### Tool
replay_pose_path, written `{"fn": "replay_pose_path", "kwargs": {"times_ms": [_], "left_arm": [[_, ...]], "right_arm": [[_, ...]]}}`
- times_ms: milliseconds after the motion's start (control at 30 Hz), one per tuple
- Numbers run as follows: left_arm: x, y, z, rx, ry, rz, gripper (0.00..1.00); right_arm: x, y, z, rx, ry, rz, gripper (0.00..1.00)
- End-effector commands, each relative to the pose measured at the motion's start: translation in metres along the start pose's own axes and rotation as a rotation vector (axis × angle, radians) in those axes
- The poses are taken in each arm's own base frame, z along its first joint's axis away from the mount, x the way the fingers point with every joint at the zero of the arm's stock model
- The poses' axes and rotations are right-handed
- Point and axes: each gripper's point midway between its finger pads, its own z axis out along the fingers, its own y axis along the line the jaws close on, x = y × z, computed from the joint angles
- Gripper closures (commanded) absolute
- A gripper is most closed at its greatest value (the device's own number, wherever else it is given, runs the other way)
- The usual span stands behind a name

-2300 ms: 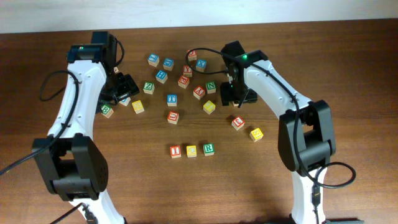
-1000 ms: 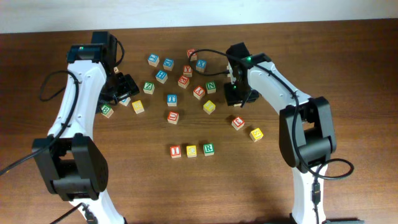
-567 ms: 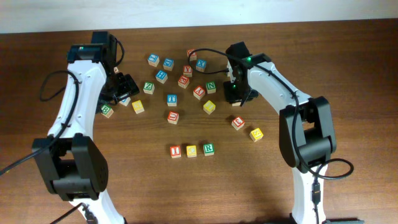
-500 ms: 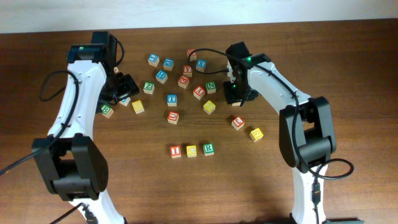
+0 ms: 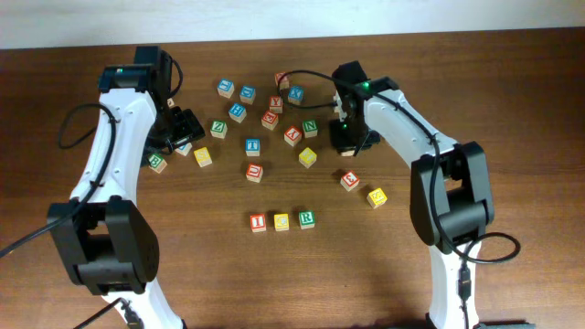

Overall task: Spell out ICRA
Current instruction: 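Grasp the red A block with the right gripper and lift, then place the red A block right of the R block and open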

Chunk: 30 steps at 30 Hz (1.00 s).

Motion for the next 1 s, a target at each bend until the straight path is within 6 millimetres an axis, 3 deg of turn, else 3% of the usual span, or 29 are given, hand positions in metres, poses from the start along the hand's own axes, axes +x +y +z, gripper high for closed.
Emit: {"fn": "replay_pose_path", "kwargs": {"times_ms": [0,33,167,267,367,467,600,733,867,967], "left_arm": [[-0.004,0.003,-0.011,0.005,-0.032,-0.012,0.01],[-0.004,0.003,-0.011,0.005,-0.032,-0.012,0.01],[-0.004,0.003,-0.011,0.005,-0.032,-0.012,0.01],[-0.004,0.003,-0.011,0.005,-0.032,-0.012,0.01],[-0.004,0.003,-0.011,0.005,-0.032,-0.012,0.01],[-0.004,0.003,-0.011,0.005,-0.032,-0.012,0.01],[-0.004,0.003,-0.011,0.005,-0.033,-0.012,0.01],[-0.004,0.003,-0.011,0.005,-0.032,-0.011,0.01],[-0.004,0.003,-0.011,0.005,-0.032,-0.011,0.01],[-0.004,0.003,-0.011,0.005,-0.032,-0.011,0.01]], "right_arm": [[-0.013,0.005,-0.038,-0.015,-0.064,0.011,0.73],[-0.014,0.006,-0.047,-0.017,-0.075,0.01,0.73],[0.004,0.006,-0.12,-0.028,-0.13,0.008,0.75],[0.041,0.007,-0.157,-0.054,-0.078,0.007,0.78],[0.096,0.007,-0.171,-0.062,0.11,0.013,0.77],[0.127,0.023,-0.15,-0.042,0.221,-0.047,0.77],[0.142,0.048,-0.099,-0.036,0.232,-0.041,0.77],[0.16,0.055,-0.052,-0.037,0.234,0.015,0.77],[0.159,0.074,-0.025,-0.103,0.177,0.054,0.77],[0.159,0.073,-0.014,-0.068,0.14,0.079,0.77]]}}
